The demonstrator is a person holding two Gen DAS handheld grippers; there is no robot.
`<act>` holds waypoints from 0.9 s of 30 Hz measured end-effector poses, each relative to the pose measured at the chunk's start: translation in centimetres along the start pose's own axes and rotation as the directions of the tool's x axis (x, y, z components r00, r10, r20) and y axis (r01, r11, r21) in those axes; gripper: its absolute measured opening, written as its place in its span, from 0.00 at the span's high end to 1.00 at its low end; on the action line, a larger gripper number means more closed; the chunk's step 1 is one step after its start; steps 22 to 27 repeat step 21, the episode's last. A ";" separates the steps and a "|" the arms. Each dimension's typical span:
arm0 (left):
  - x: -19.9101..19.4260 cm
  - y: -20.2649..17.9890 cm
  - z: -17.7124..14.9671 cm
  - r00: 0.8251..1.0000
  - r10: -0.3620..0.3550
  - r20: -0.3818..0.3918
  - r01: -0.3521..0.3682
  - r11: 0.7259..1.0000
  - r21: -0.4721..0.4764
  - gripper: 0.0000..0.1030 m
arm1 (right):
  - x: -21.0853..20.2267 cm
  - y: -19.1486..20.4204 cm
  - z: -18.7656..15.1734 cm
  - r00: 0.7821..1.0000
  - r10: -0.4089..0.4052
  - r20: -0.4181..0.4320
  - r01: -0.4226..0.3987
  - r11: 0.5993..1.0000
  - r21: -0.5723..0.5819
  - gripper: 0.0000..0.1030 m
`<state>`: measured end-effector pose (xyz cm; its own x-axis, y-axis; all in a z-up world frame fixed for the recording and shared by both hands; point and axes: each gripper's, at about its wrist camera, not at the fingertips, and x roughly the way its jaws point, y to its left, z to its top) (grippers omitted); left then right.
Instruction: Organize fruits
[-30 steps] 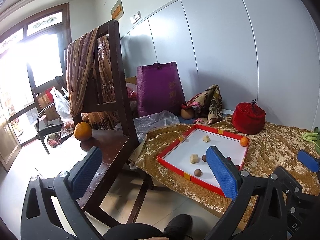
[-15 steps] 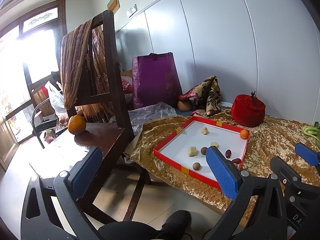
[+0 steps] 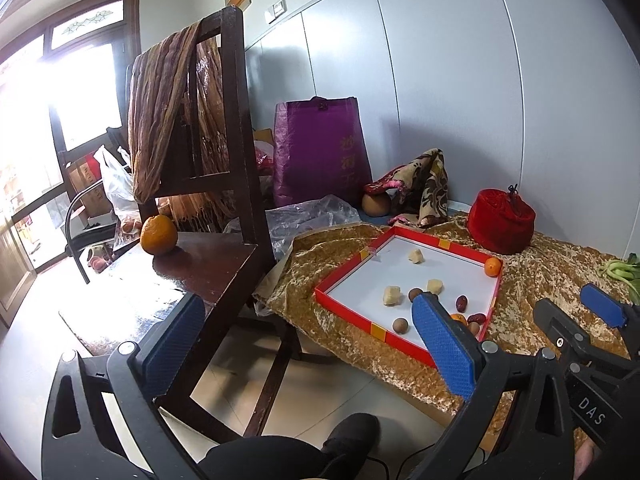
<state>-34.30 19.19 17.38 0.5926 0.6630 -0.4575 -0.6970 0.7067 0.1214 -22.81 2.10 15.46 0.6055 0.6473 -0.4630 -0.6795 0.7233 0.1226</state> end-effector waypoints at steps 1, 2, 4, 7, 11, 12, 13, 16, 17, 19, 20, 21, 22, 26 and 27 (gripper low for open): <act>-0.2 0.0 0.1 1.000 0.003 0.005 -0.003 1.000 -0.001 0.00 | -0.1 0.1 0.0 1.000 0.000 0.001 0.000 1.000 -0.005 0.27; -0.5 0.1 0.2 1.000 0.003 0.010 -0.003 1.000 -0.003 0.00 | -0.2 0.2 0.1 1.000 0.000 0.003 0.000 1.000 -0.009 0.27; -0.7 0.2 0.4 1.000 0.000 0.015 0.000 1.000 -0.009 0.00 | -0.4 0.3 0.2 1.000 0.004 0.008 -0.004 1.000 -0.013 0.27; -0.7 0.1 0.5 1.000 -0.003 0.011 0.003 1.000 -0.014 0.00 | -0.5 0.4 0.2 1.000 0.012 0.010 -0.011 1.000 -0.016 0.24; -0.5 -0.1 0.5 1.000 -0.003 0.009 0.004 1.000 -0.009 0.00 | -0.5 0.9 0.2 1.000 0.014 0.004 -0.013 0.999 -0.037 0.24; -0.4 -0.2 0.5 1.000 -0.004 0.009 0.004 1.000 -0.006 0.00 | -0.6 1.0 0.2 1.000 0.015 0.003 -0.015 0.999 -0.040 0.24; -0.3 -0.3 0.6 1.000 -0.004 0.009 0.004 1.000 -0.004 0.00 | -0.6 1.0 0.2 1.000 0.015 0.002 -0.015 0.999 -0.041 0.24; 0.0 -0.6 0.7 1.000 -0.007 0.011 0.007 1.000 0.002 0.00 | -0.5 0.9 0.4 1.000 0.016 -0.002 -0.016 0.999 -0.031 0.24; 0.2 -0.8 0.8 1.000 -0.010 0.009 0.010 1.000 0.004 0.00 | -0.3 0.8 0.5 1.000 0.016 -0.006 -0.016 1.000 -0.027 0.24; 0.6 -1.2 1.0 1.000 -0.018 0.006 0.018 1.000 0.004 0.00 | 0.2 0.5 0.6 1.000 0.010 -0.019 -0.010 1.000 -0.014 0.24; 1.0 -1.6 1.3 1.000 -0.026 0.006 0.026 1.000 0.010 0.00 | 0.6 0.2 0.8 0.999 0.009 -0.032 -0.010 1.000 -0.006 0.24; 1.3 -2.2 1.5 1.000 -0.027 0.004 0.027 0.999 0.020 0.00 | 0.8 -0.1 1.0 0.999 0.010 -0.040 -0.010 1.000 0.000 0.24; 1.3 -2.2 1.5 1.000 -0.027 0.004 0.027 0.999 0.020 0.00 | 0.8 -0.1 1.0 0.999 0.010 -0.040 -0.010 1.000 0.000 0.24; 1.3 -2.2 1.5 1.000 -0.027 0.004 0.027 0.999 0.020 0.00 | 0.8 -0.1 1.0 0.999 0.010 -0.040 -0.010 1.000 0.000 0.24; 1.3 -2.2 1.5 1.000 -0.027 0.004 0.027 0.999 0.020 0.00 | 0.8 -0.1 1.0 0.999 0.010 -0.040 -0.010 1.000 0.000 0.24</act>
